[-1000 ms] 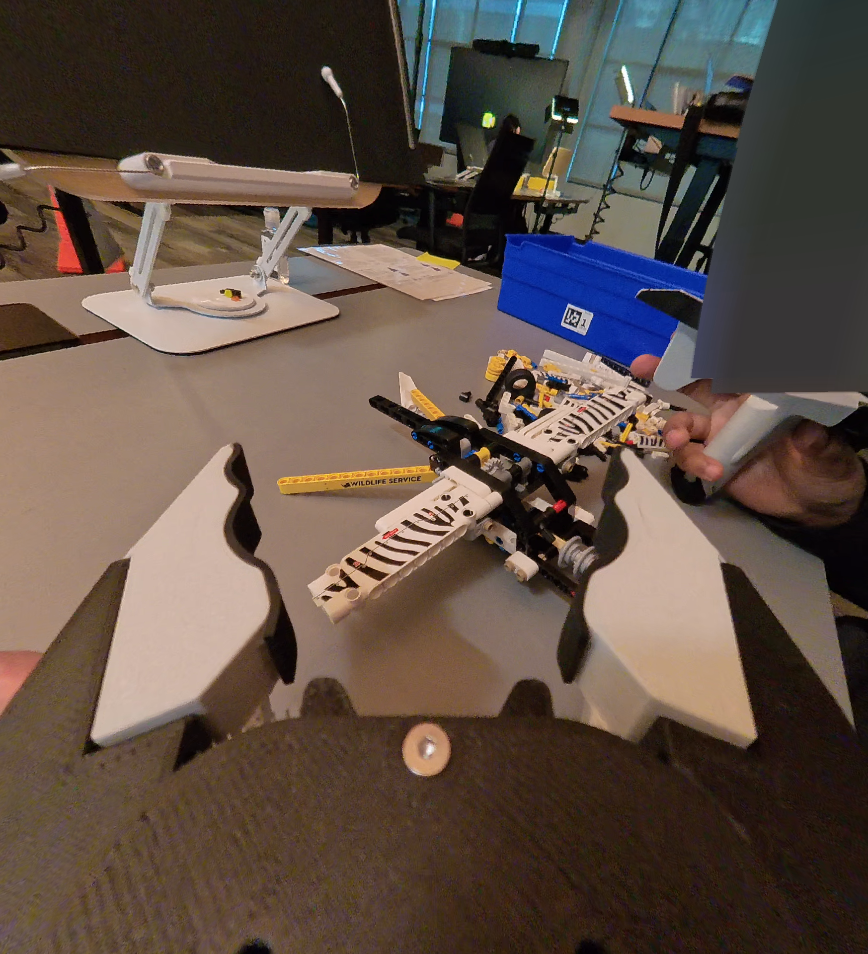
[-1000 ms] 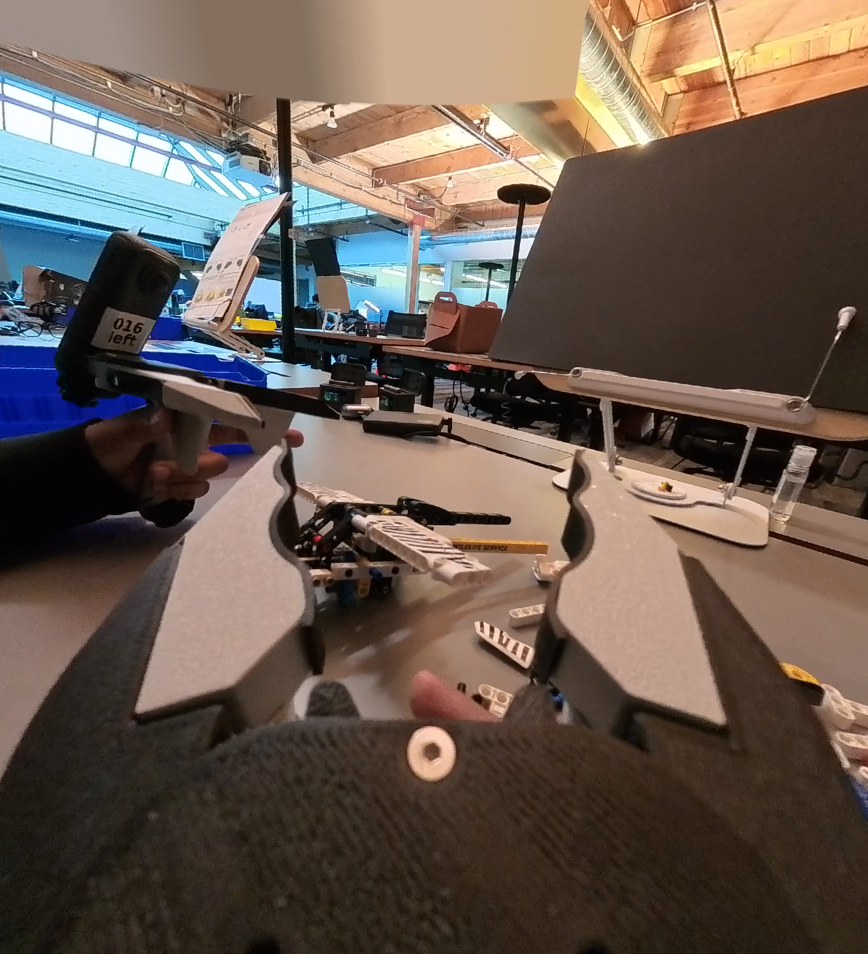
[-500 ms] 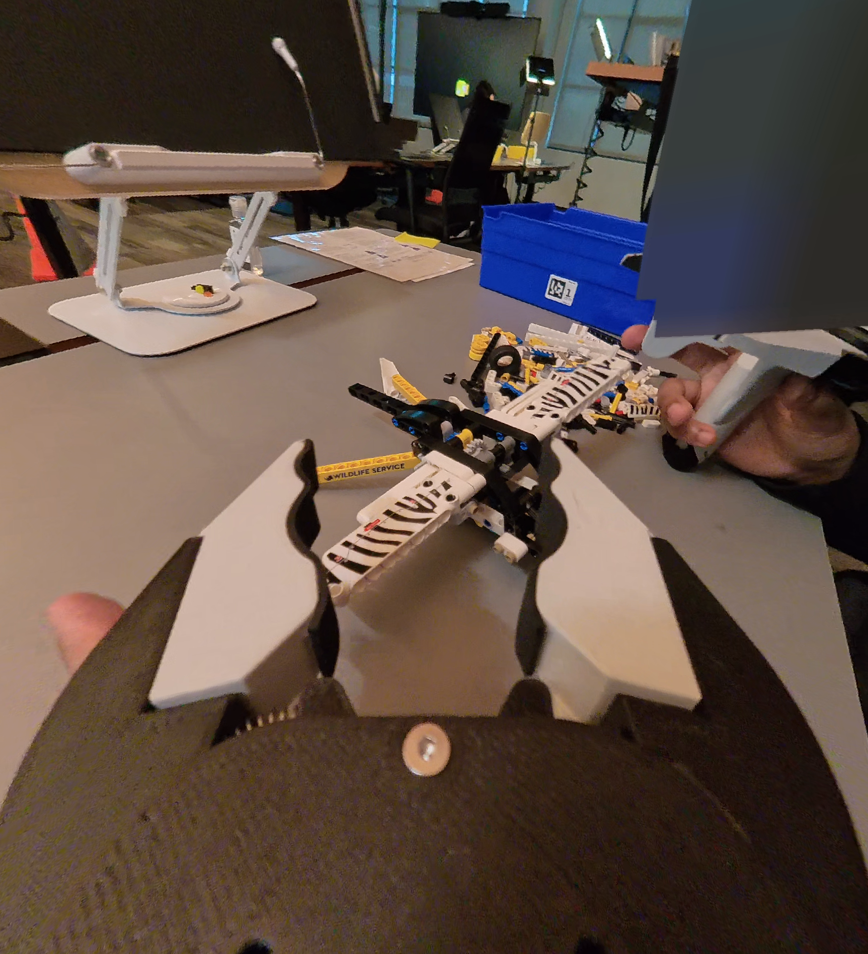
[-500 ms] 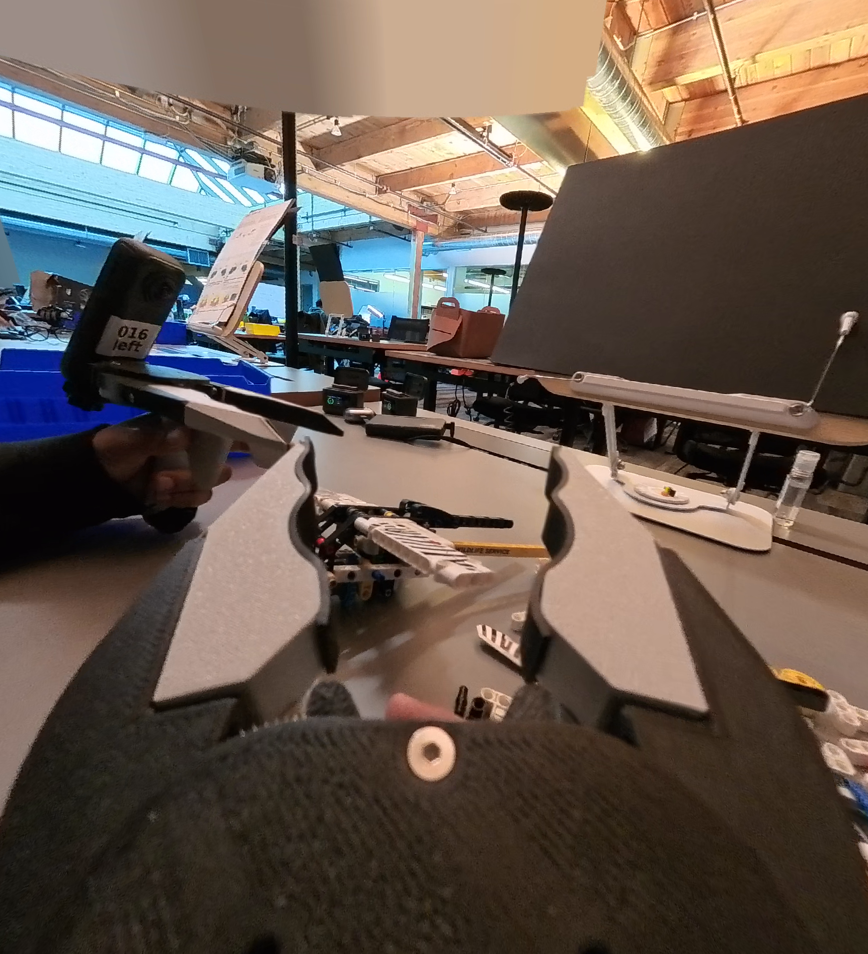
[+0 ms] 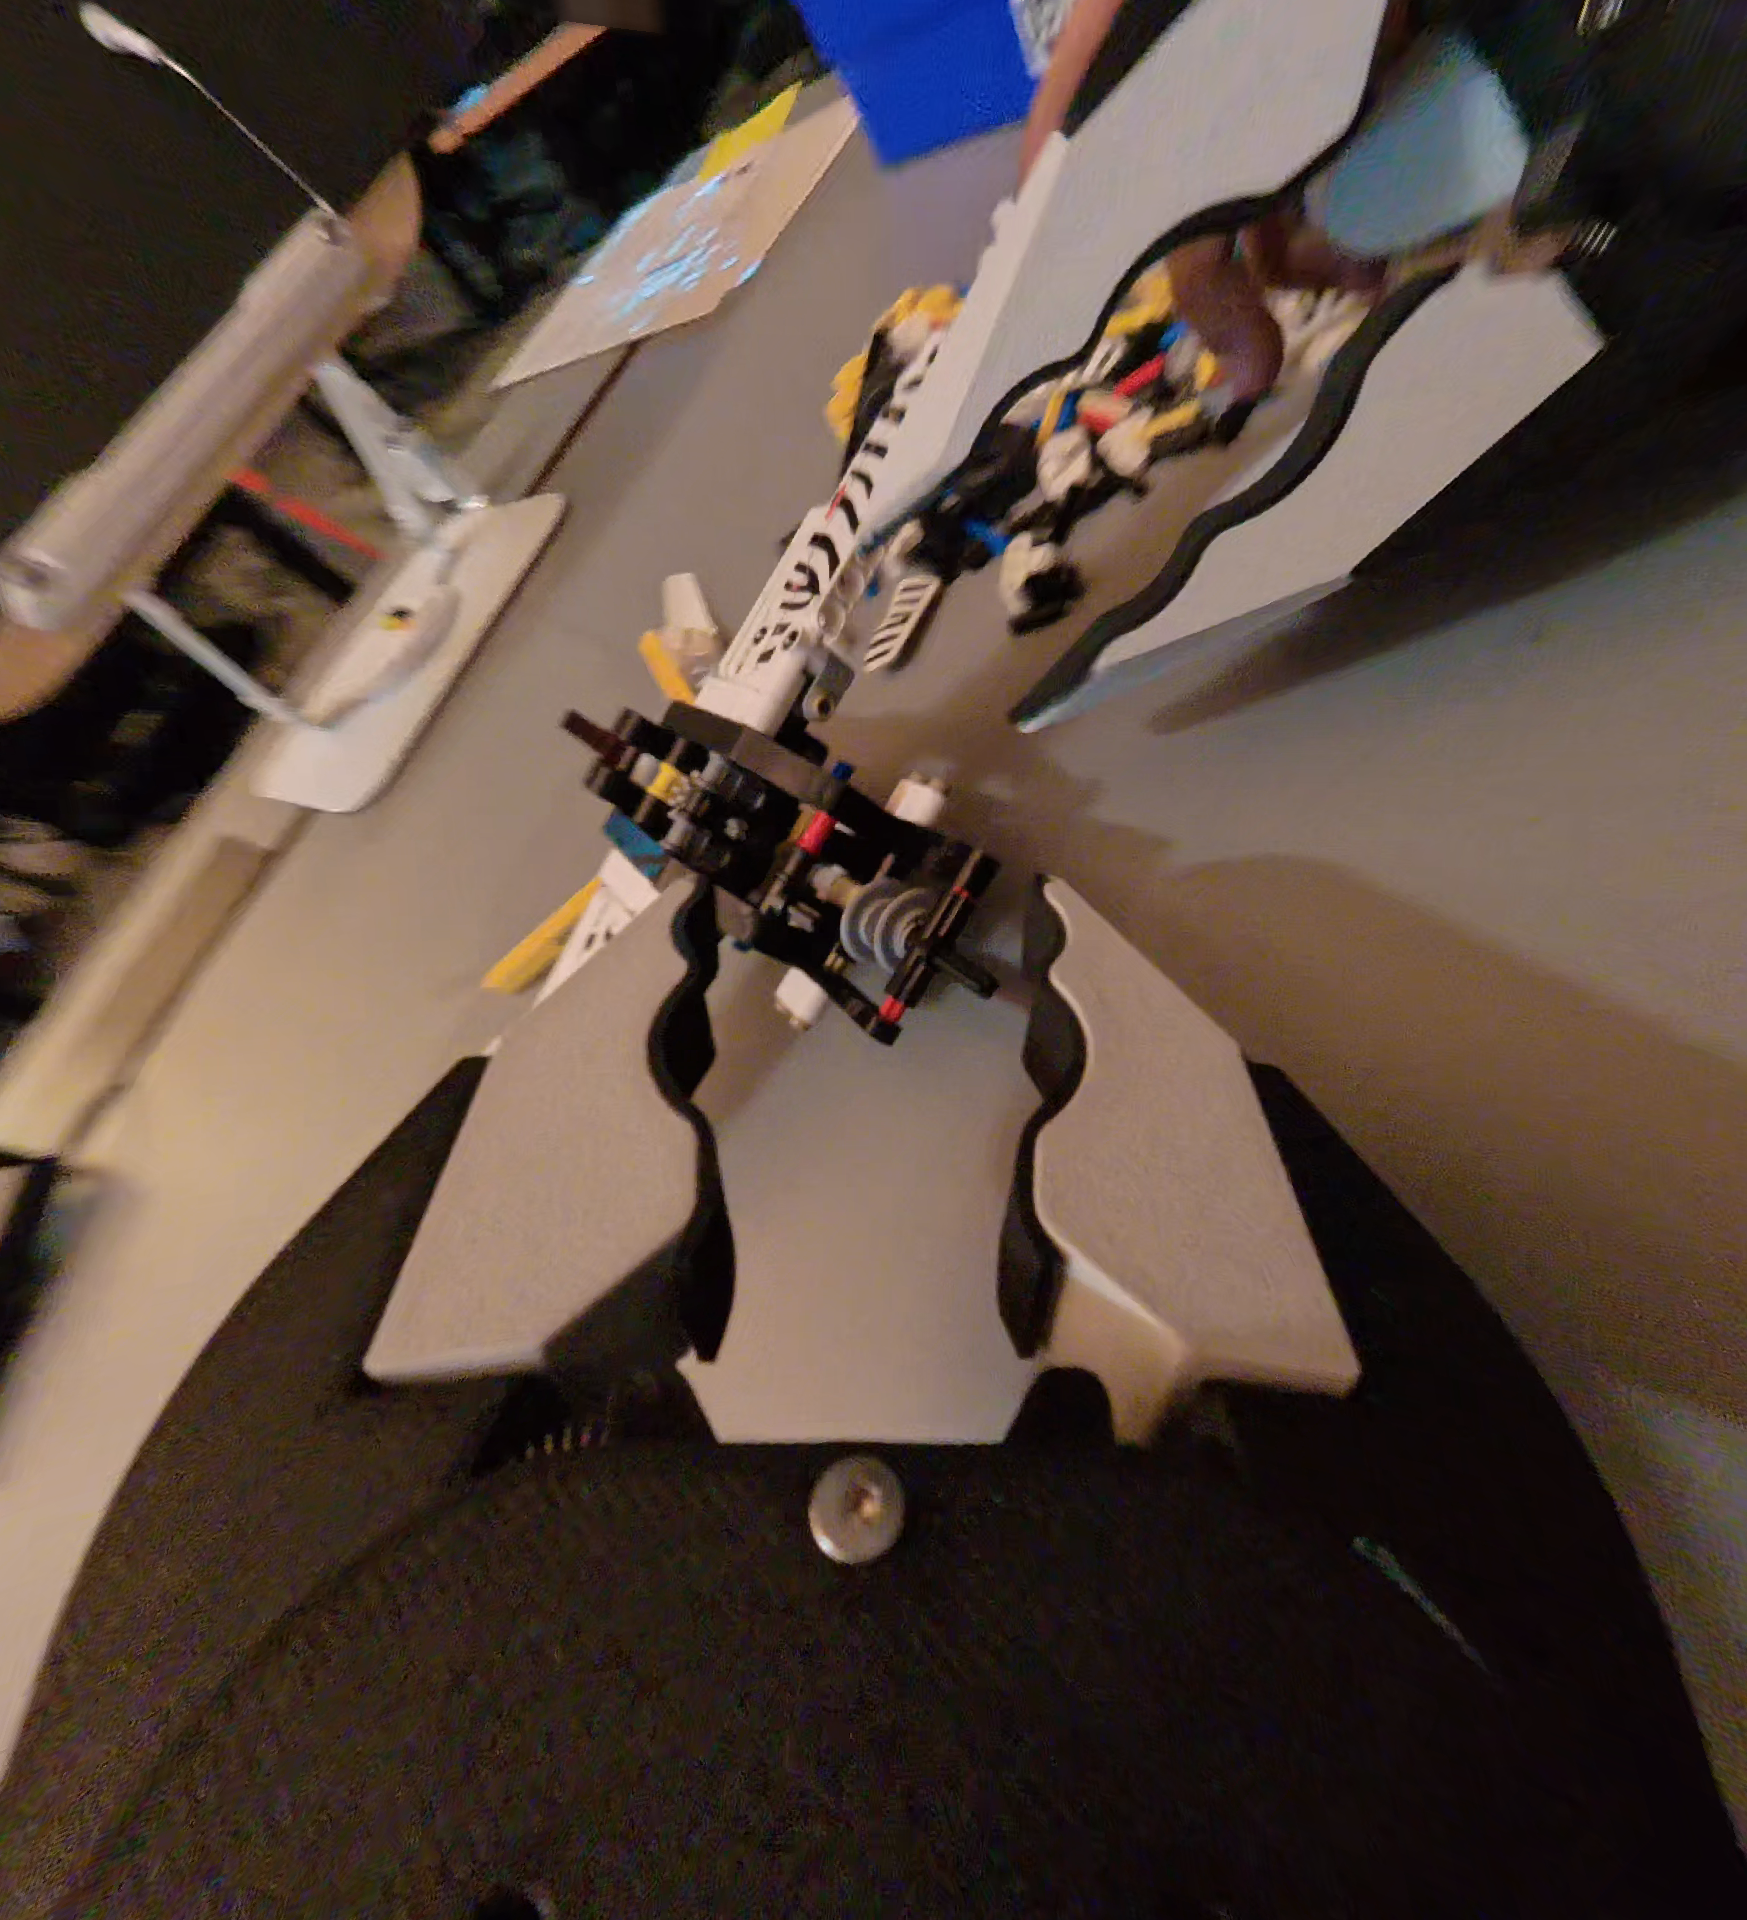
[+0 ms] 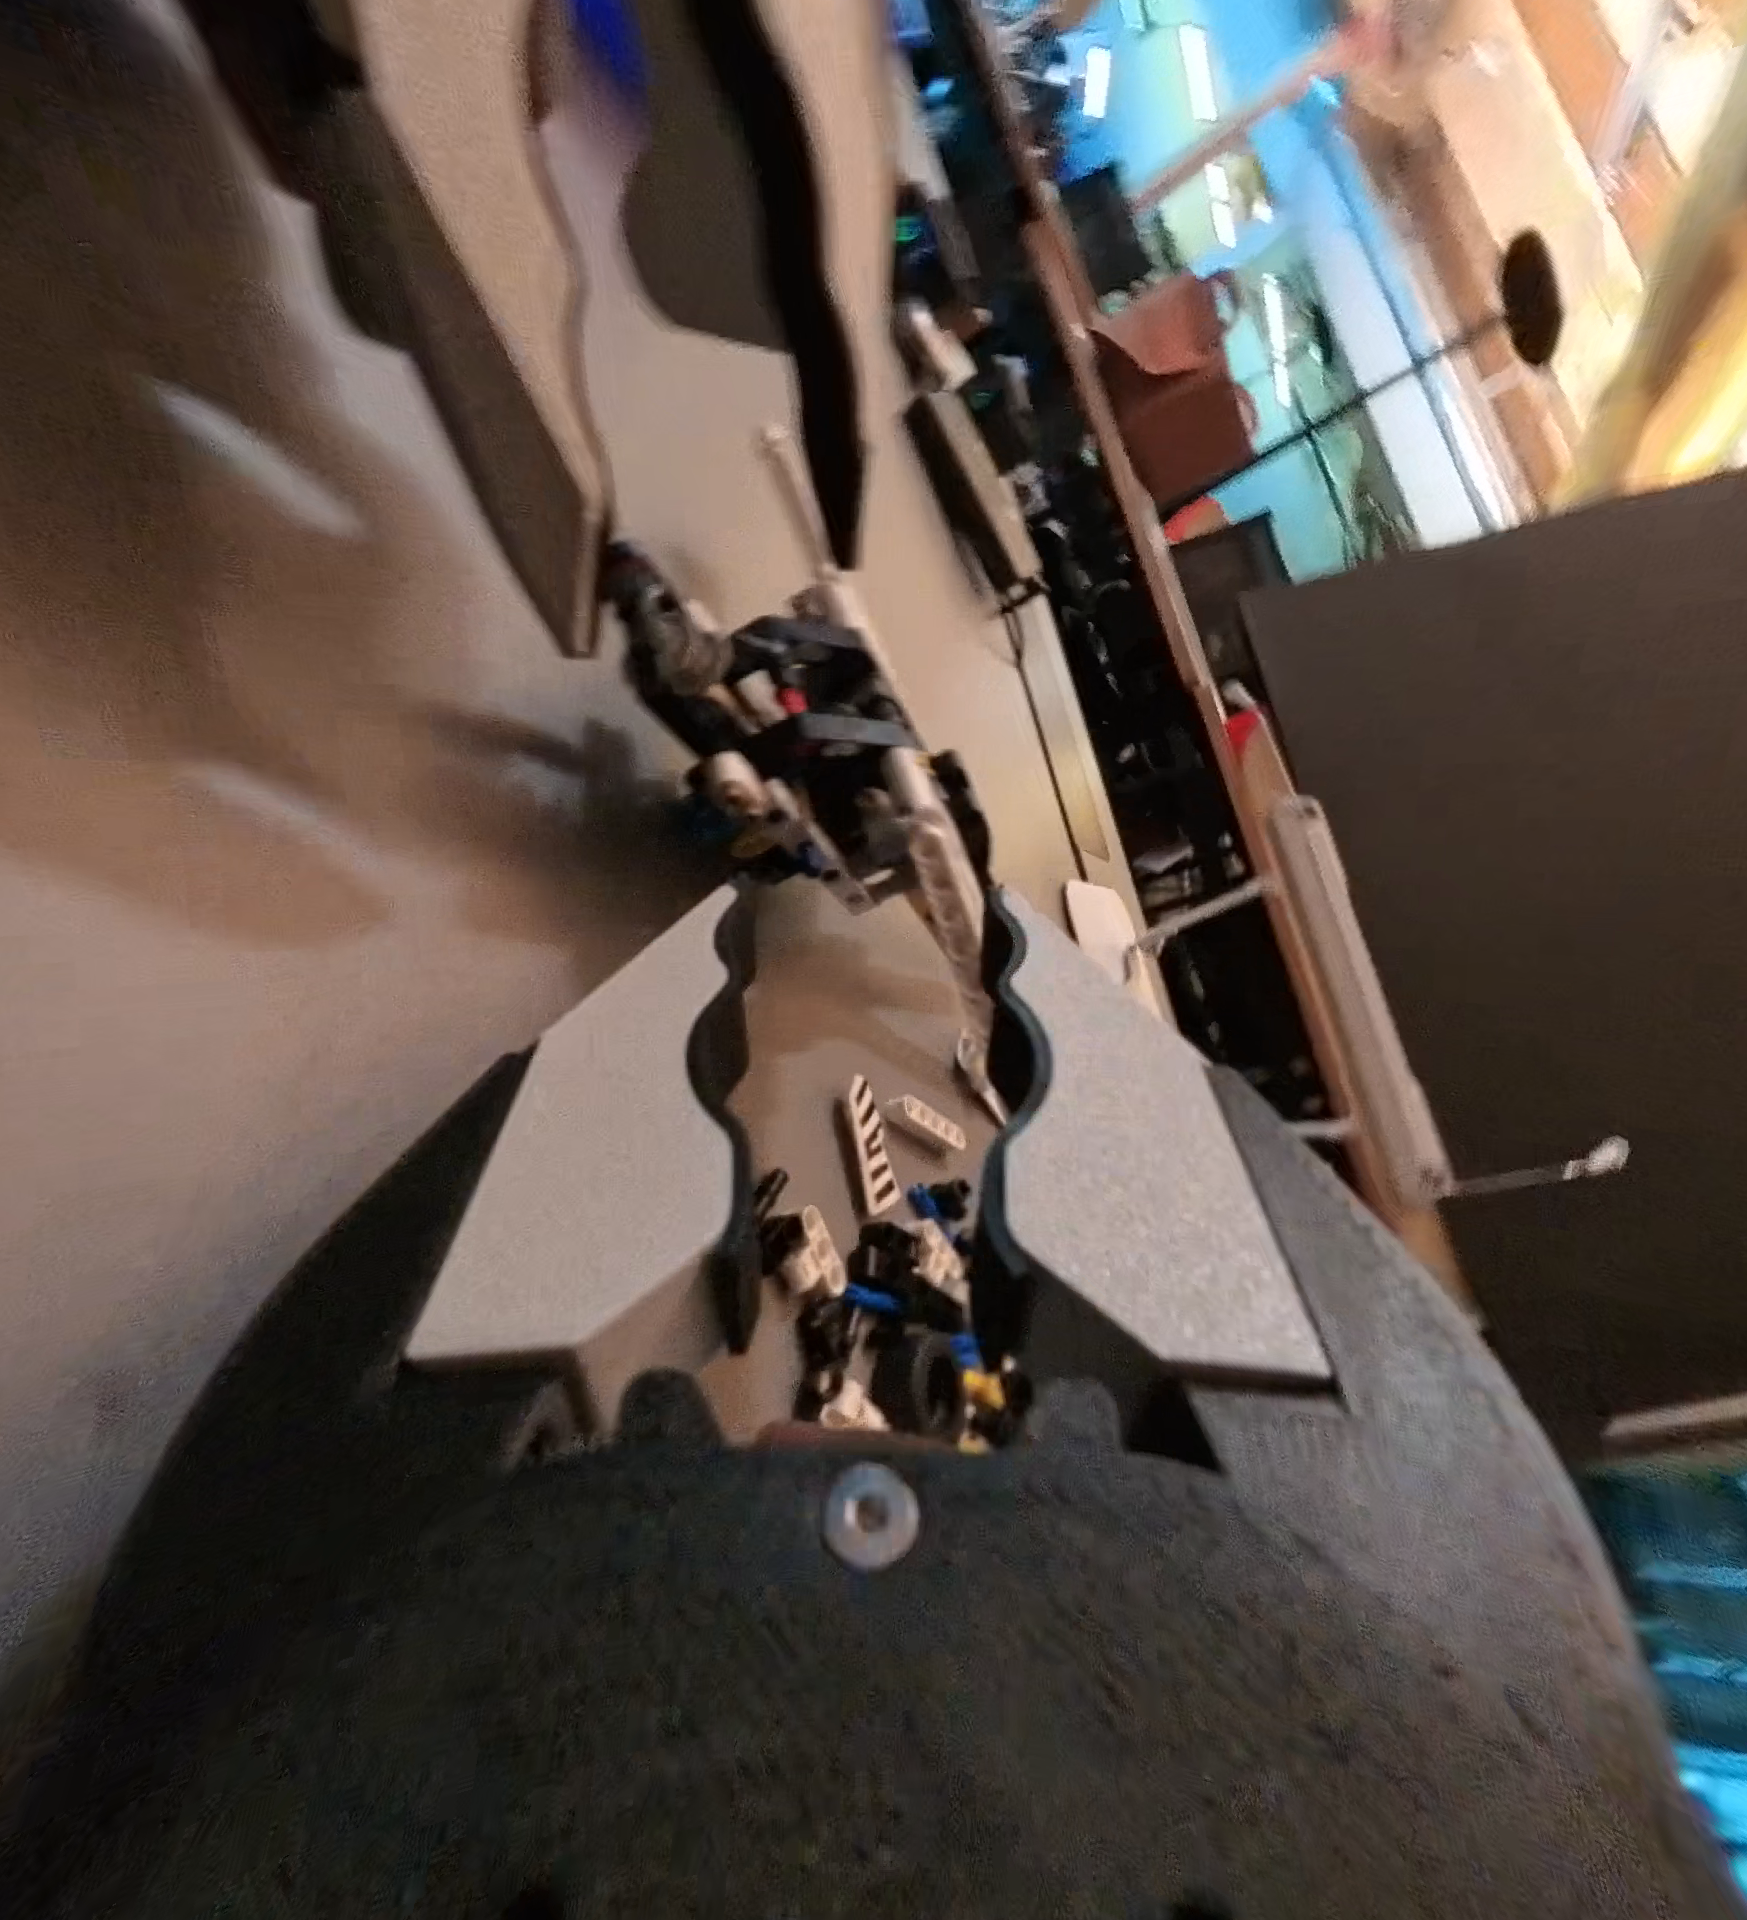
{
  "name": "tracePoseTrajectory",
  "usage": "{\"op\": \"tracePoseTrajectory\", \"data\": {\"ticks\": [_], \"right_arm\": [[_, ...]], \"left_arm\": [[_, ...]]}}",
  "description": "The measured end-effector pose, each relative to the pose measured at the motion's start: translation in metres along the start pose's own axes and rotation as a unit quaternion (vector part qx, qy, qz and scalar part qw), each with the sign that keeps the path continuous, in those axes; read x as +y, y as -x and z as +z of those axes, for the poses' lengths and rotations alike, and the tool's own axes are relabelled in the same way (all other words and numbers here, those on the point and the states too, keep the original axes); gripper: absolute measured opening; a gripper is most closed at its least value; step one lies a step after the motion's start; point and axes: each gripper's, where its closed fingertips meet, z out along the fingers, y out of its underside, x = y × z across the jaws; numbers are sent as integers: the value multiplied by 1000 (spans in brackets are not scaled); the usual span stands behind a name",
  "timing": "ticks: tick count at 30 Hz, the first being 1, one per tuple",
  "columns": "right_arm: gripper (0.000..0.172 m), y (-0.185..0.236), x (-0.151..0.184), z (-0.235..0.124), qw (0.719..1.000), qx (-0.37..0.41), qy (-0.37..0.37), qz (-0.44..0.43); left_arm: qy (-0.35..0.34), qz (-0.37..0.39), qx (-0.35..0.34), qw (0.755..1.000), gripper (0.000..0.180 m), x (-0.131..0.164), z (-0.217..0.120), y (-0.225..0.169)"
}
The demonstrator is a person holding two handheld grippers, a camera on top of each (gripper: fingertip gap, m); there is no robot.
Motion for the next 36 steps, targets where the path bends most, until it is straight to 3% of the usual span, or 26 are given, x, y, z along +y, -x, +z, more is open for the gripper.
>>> {"op": "tracePoseTrajectory", "data": {"ticks": [5,10,15,21,36], "right_arm": [[38,24,-9,15,995,-64,-19,-75],[23,28,-9,23,986,-48,-5,-157],[21,30,-15,28,984,-34,-15,-173],[6,30,-18,35,974,-21,-6,-224],[6,27,-15,30,986,-33,-5,-161]], "left_arm": [[27,123,-77,989,35,4,5,-12],[59,195,-135,970,18,8,13,-6],[62,197,-126,970,16,7,17,-7],[66,229,-141,961,7,6,16,-7],[75,140,-150,976,10,9,16,-7]]}}
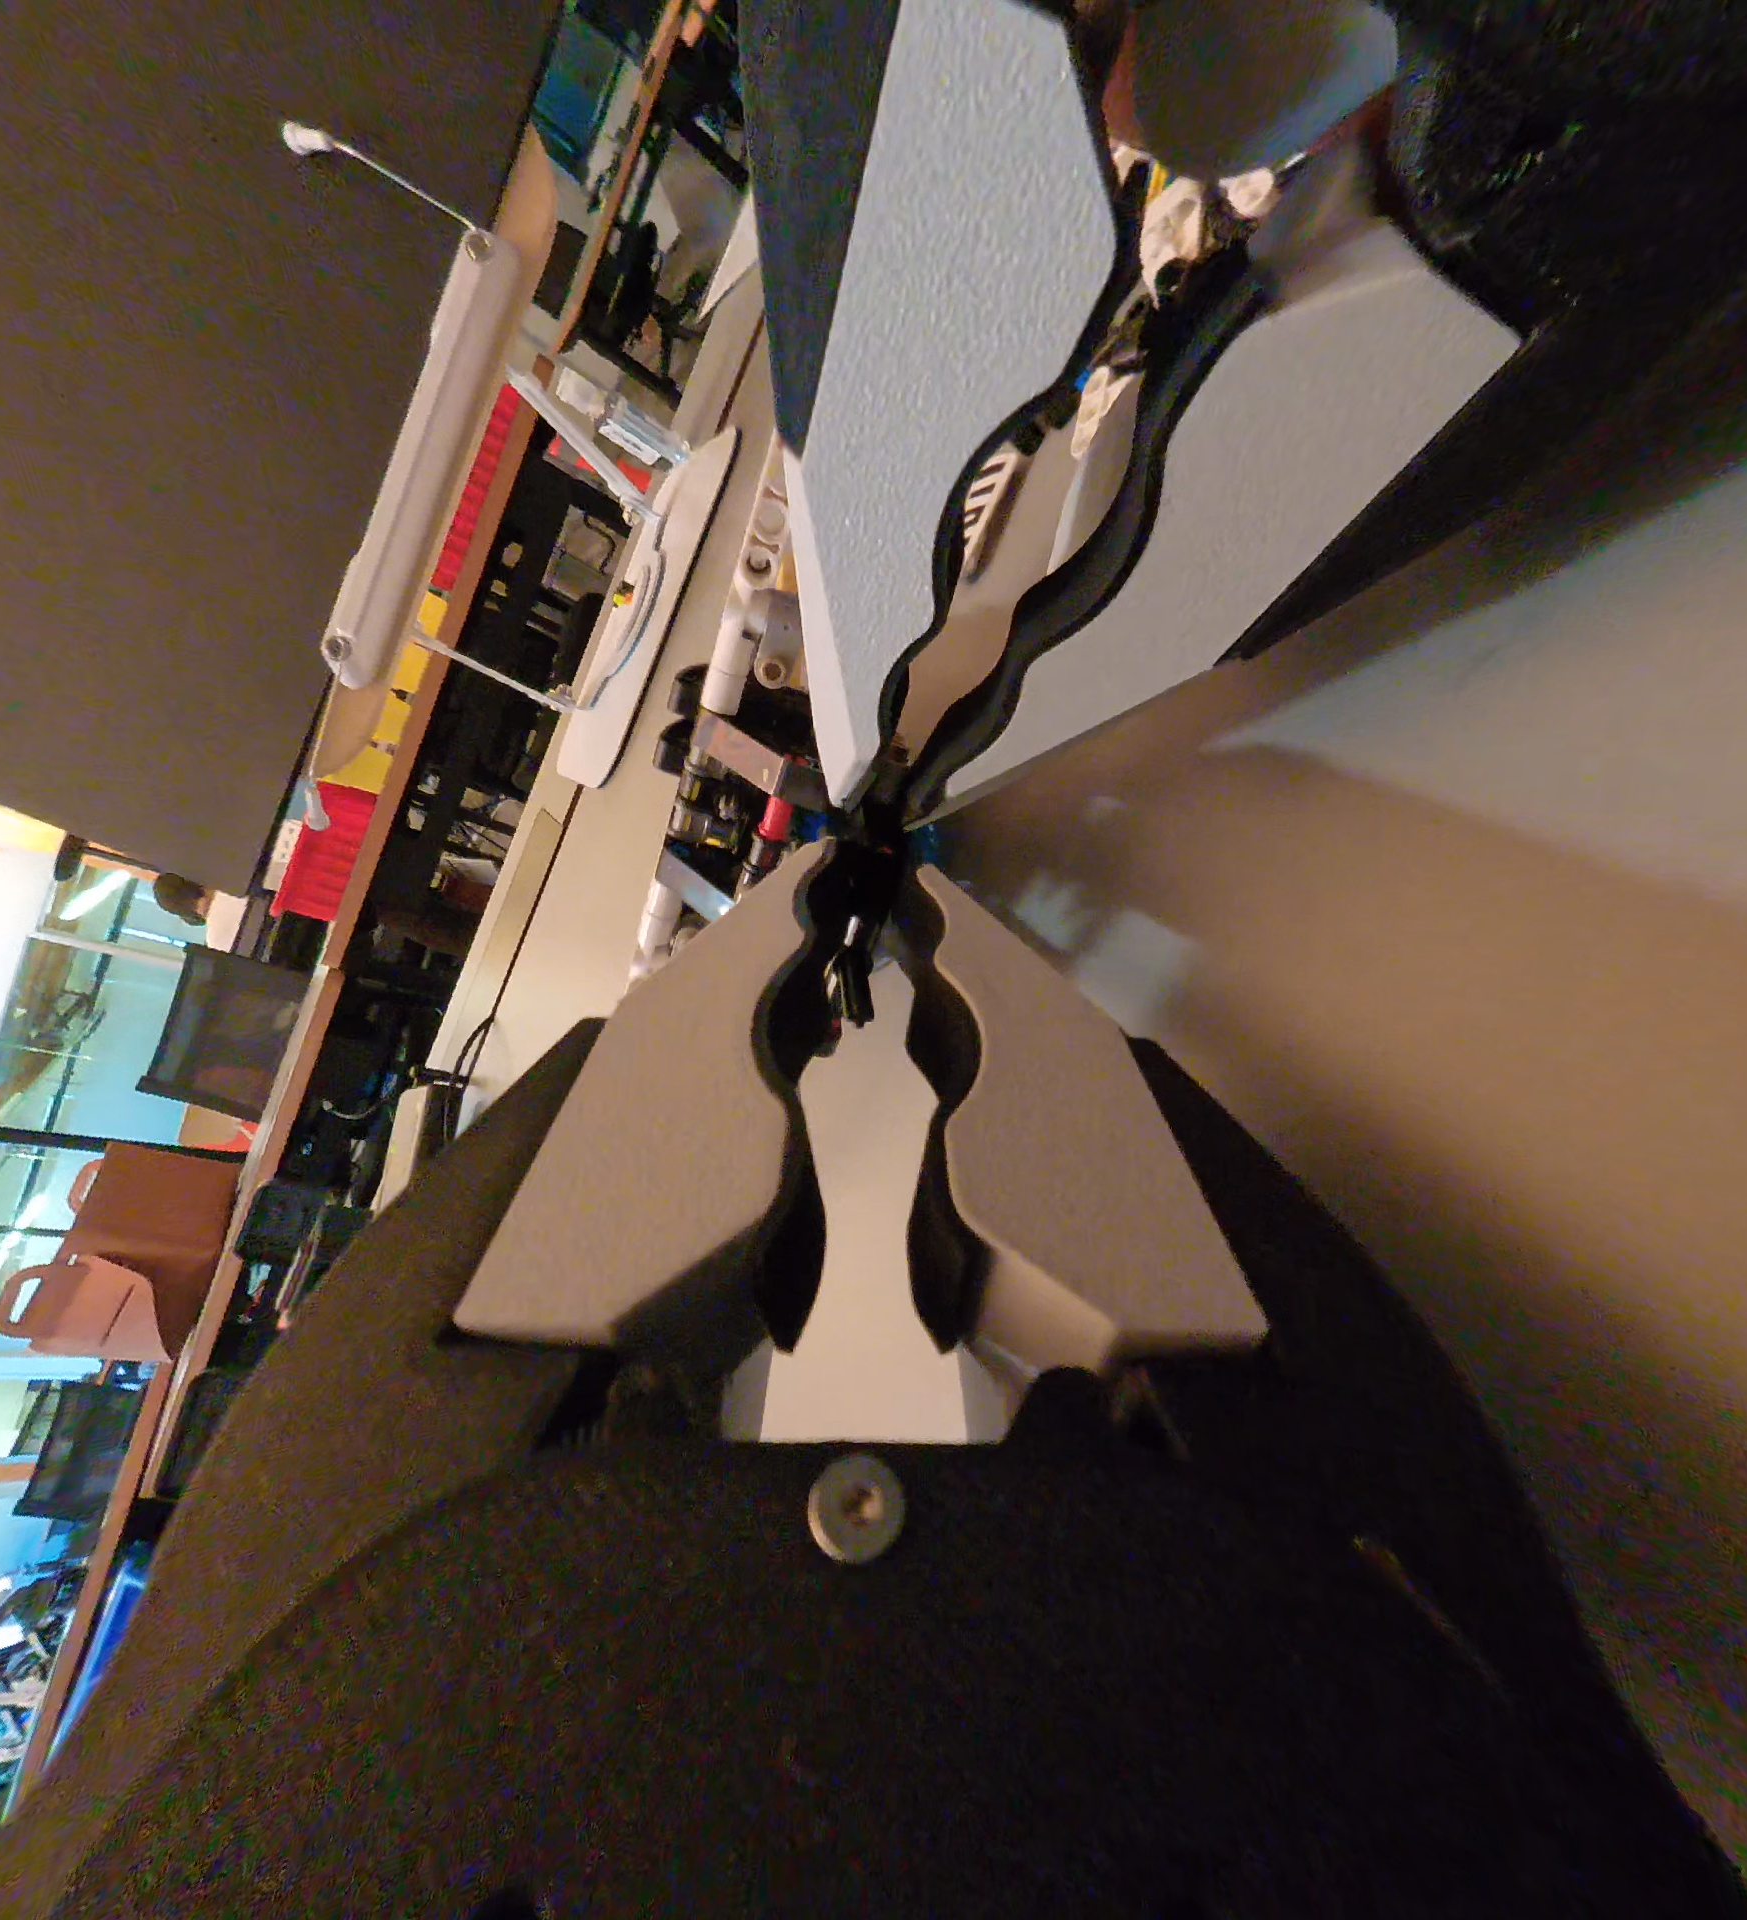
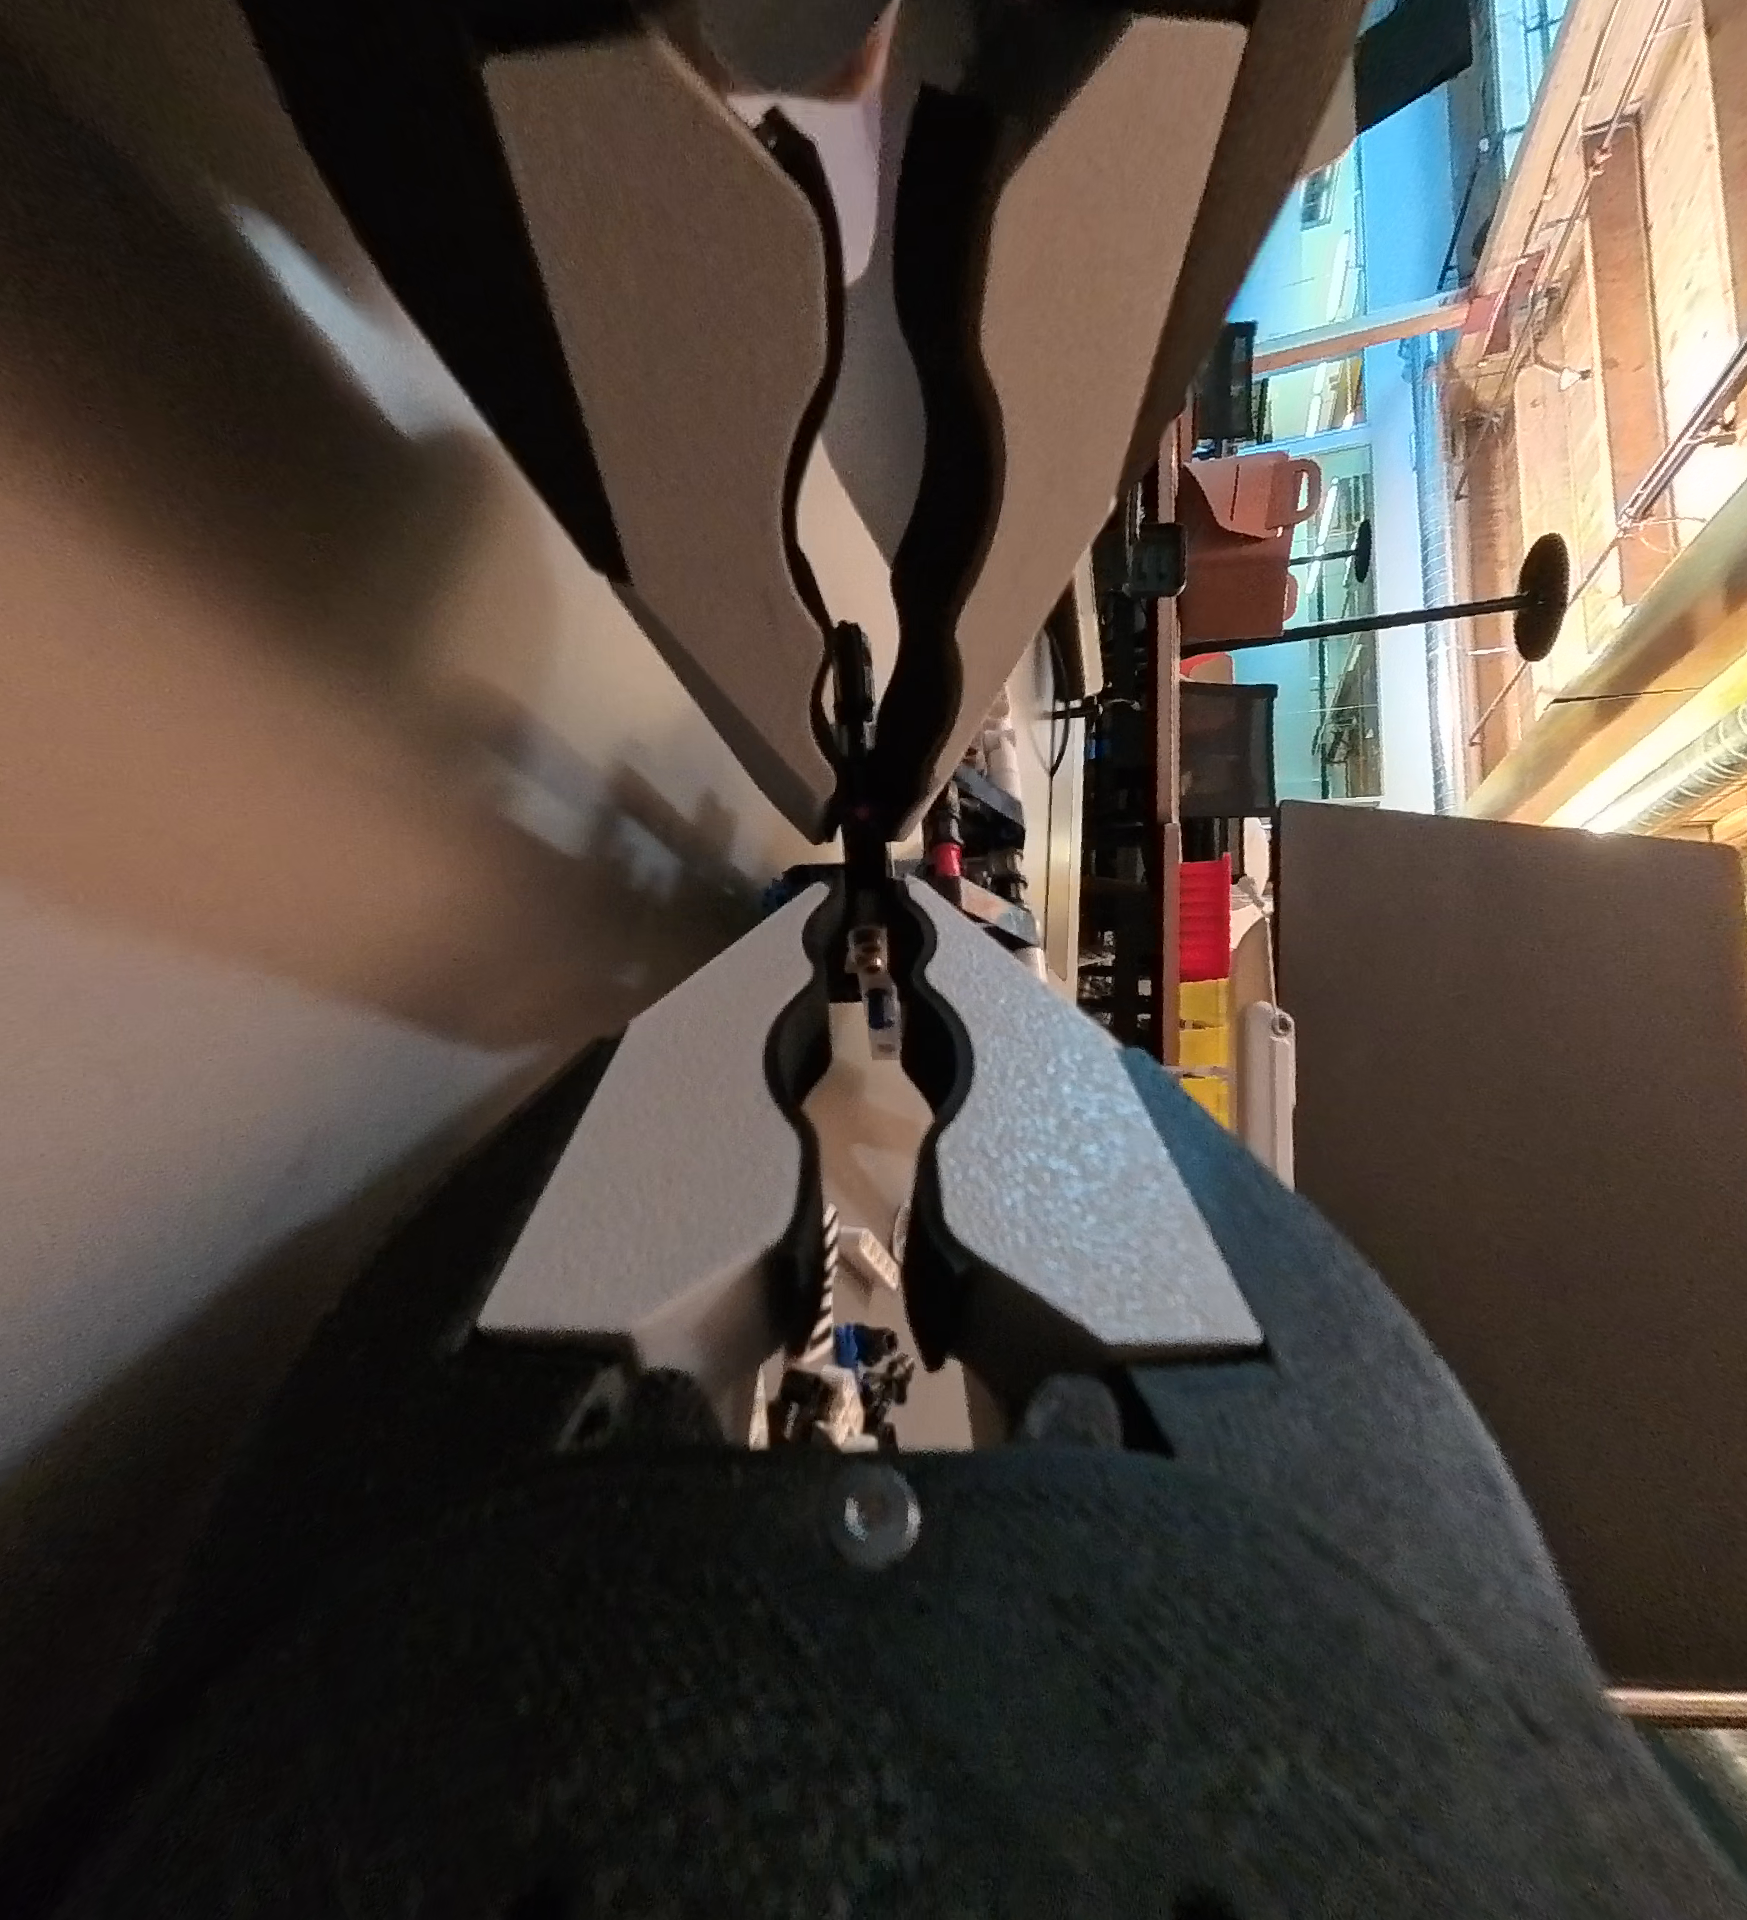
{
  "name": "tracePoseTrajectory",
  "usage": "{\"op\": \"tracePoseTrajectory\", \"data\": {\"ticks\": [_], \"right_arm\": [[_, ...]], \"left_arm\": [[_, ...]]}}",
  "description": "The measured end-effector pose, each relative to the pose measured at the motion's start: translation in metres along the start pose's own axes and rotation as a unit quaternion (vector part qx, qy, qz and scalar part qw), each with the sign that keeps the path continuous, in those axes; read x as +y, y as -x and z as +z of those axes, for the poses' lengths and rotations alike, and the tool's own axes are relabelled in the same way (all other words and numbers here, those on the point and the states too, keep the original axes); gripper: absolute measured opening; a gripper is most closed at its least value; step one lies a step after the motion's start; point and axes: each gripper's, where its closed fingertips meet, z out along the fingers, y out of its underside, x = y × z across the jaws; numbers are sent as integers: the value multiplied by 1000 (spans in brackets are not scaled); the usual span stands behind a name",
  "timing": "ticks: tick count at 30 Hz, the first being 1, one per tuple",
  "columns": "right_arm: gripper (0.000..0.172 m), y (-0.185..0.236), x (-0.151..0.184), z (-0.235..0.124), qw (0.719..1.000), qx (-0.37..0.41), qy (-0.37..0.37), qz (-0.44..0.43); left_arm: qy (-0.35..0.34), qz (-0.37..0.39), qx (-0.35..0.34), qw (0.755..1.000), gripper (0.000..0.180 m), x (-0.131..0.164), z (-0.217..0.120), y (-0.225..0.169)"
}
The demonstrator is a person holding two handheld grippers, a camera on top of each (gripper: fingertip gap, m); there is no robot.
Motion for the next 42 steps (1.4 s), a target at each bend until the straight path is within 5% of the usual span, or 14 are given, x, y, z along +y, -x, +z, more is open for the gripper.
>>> {"op": "tracePoseTrajectory", "data": {"ticks": [20,30,35,42], "right_arm": [[6,-2,0,-10,999,-1,-26,40],[6,-7,-39,18,998,31,-43,-18],[22,1,-40,30,999,3,-43,-12],[19,6,-49,28,998,-10,-65,-2]], "left_arm": [[-13,-30,-2,999,13,-4,-3,2],[48,3,-67,997,10,26,-31,20],[35,14,-68,997,9,36,-40,19],[18,4,-65,998,12,36,-43,18]]}}
